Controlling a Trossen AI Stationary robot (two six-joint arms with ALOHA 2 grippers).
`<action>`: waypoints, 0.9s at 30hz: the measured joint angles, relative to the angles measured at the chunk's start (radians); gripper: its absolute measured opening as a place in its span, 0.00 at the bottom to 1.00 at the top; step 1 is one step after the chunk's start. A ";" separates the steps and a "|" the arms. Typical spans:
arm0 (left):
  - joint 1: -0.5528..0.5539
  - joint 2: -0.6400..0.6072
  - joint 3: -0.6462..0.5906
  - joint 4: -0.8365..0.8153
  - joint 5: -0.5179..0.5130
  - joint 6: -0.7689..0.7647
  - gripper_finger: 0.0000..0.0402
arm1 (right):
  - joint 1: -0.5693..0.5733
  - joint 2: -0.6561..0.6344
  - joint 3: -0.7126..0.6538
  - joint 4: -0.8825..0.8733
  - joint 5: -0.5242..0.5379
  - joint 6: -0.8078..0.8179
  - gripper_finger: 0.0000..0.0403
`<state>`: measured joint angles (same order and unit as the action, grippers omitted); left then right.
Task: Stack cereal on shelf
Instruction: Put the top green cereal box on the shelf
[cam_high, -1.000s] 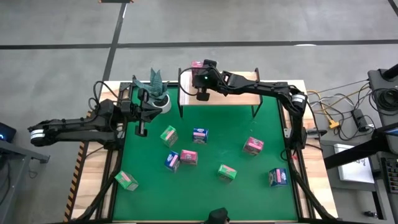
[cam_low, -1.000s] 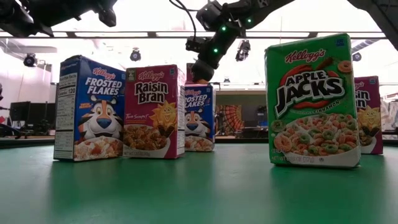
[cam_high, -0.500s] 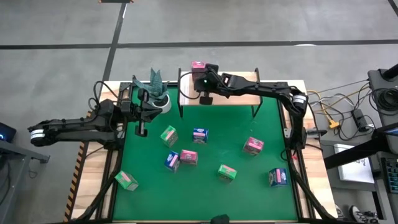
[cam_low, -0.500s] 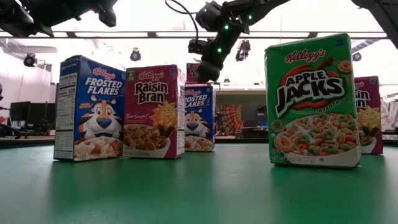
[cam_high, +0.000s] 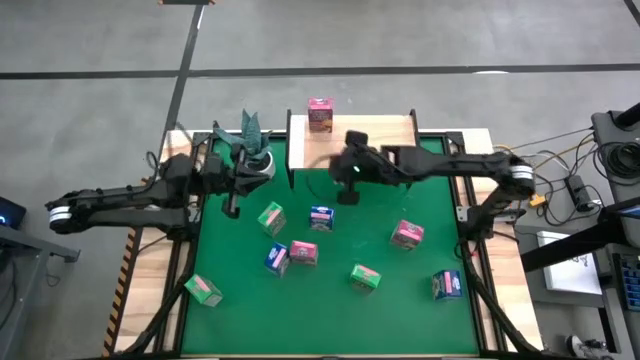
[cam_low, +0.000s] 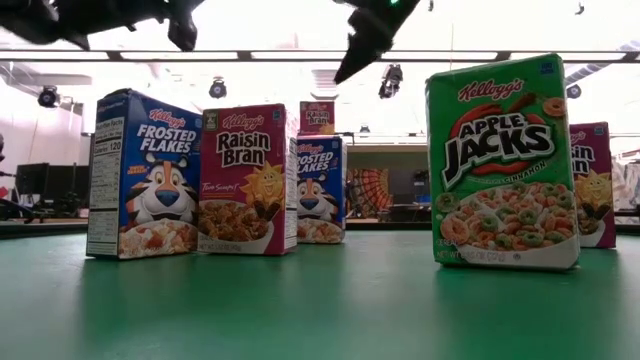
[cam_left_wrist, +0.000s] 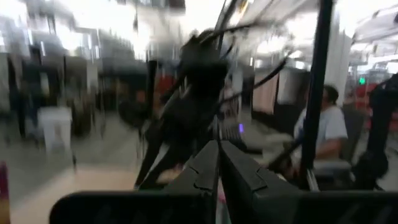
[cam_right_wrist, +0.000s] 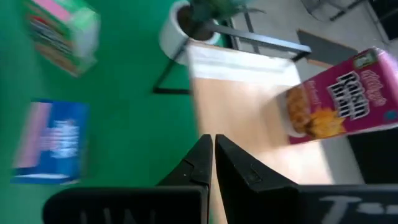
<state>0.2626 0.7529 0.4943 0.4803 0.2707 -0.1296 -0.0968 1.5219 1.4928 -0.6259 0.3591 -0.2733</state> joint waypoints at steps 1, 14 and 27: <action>-0.002 0.011 0.025 -0.065 0.000 -0.016 0.00 | 0.020 -0.031 -0.041 0.024 0.000 0.017 0.02; -0.069 0.198 0.310 -0.732 -0.108 -0.235 0.00 | 0.183 -0.402 -0.566 0.465 0.000 0.037 0.02; -0.178 0.432 0.552 -1.330 -0.183 -0.570 0.00 | 0.191 -0.617 -0.817 0.662 -0.004 0.029 0.02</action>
<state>0.0842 1.1850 1.0458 -0.8495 0.0879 -0.6992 0.0940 0.9052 0.6758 0.0361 0.3551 -0.2443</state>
